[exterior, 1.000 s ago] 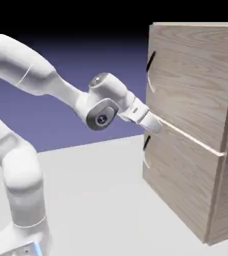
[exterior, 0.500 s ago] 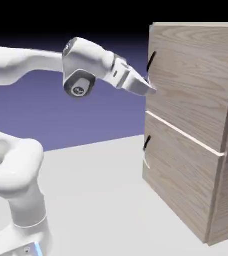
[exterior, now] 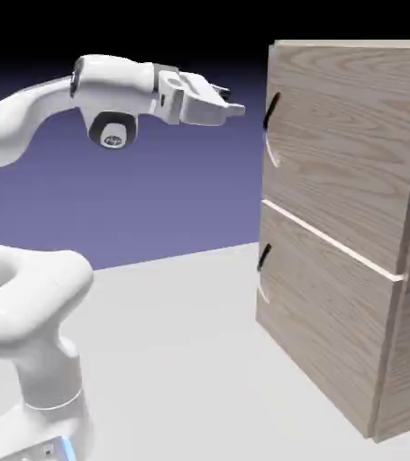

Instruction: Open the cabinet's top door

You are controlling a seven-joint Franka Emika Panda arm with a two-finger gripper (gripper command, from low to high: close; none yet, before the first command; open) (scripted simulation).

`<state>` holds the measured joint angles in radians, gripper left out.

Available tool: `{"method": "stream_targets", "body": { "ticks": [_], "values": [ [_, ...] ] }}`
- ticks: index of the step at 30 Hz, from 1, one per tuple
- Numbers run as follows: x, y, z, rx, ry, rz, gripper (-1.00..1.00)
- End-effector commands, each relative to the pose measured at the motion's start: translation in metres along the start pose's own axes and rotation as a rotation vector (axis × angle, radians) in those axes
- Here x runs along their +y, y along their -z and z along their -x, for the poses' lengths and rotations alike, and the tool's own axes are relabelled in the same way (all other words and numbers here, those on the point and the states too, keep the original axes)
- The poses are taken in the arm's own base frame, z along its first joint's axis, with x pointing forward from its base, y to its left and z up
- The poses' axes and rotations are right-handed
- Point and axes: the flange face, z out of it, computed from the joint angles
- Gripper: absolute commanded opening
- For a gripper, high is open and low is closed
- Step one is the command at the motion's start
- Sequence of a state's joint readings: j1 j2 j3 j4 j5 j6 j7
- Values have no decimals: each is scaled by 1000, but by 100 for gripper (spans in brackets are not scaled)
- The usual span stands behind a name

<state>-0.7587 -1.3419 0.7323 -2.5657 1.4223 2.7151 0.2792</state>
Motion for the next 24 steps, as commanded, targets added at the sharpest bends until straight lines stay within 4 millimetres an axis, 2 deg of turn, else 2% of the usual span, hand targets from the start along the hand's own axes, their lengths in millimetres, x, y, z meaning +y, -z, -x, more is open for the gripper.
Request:
{"method": "stream_targets", "body": {
  "ticks": [1,5,9,16,18,22,23,24],
  "values": [
    [-3,-1,7,6,7,-13,0],
    [-10,-11,37,24,42,-60,0],
    [-9,-32,69,34,85,-97,0],
    [15,-88,120,32,172,-136,0],
    [19,-95,125,31,181,-138,0],
    [12,-144,124,31,181,-138,0],
    [12,-144,124,31,181,-138,0],
    [12,-144,124,31,181,-138,-100]
  ]
}}
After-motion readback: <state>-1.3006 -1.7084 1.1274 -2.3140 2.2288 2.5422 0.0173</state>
